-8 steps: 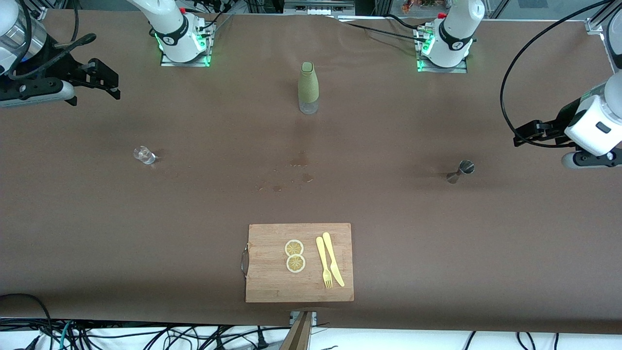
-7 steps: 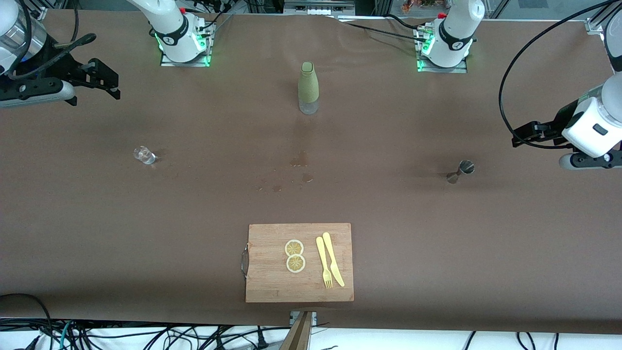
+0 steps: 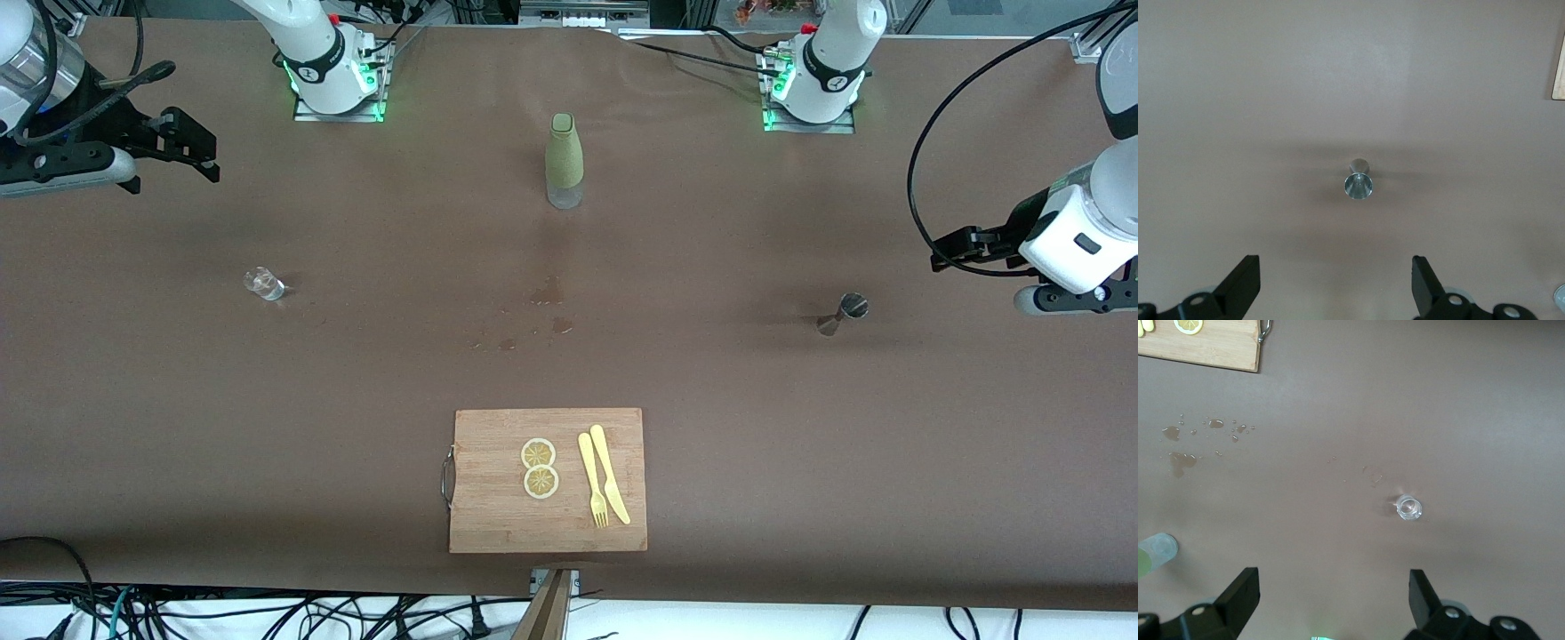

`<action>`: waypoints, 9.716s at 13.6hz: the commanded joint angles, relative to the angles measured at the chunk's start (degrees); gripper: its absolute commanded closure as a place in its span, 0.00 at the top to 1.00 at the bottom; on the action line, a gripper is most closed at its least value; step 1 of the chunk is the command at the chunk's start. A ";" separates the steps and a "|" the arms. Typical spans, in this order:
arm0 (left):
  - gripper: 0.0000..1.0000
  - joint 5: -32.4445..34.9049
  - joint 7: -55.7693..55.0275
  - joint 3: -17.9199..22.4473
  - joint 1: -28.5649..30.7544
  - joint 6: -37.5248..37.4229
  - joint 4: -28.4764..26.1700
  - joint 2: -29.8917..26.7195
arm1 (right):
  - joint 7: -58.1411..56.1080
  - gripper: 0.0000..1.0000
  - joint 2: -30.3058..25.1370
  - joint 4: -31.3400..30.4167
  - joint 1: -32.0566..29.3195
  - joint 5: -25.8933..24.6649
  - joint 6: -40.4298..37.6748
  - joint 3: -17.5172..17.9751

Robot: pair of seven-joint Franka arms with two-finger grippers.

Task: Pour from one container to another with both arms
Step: 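Move the left gripper toward the metal jigger cup, then grasp the jigger with the left gripper while the right gripper reaches the beaker, then grasp the glass beaker with the right gripper while the left gripper lifts, then lift the beaker and jigger, carrying both toward the table middle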

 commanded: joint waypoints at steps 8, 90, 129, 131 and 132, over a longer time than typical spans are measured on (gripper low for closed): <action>1.00 -0.31 -0.54 -0.07 -0.13 -0.86 0.63 1.60 | 0.30 0.99 -0.34 -0.49 0.28 -0.16 0.02 -0.37; 0.08 -62.00 140.18 -3.75 24.66 -9.56 -6.67 44.33 | -152.63 0.99 60.13 7.33 -41.47 44.05 -6.57 3.15; 0.00 -76.33 141.23 -4.64 11.21 -7.36 -7.37 44.67 | -159.93 0.00 62.15 3.03 -39.36 44.31 -10.70 5.26; 0.00 -76.33 141.14 -4.64 11.38 -7.54 -7.29 44.40 | -159.49 0.00 62.15 3.03 -39.36 44.22 -10.79 5.35; 0.00 -76.33 141.14 -4.72 11.30 -7.54 -7.28 44.40 | -159.31 0.00 62.15 2.94 -39.27 44.22 -10.79 5.26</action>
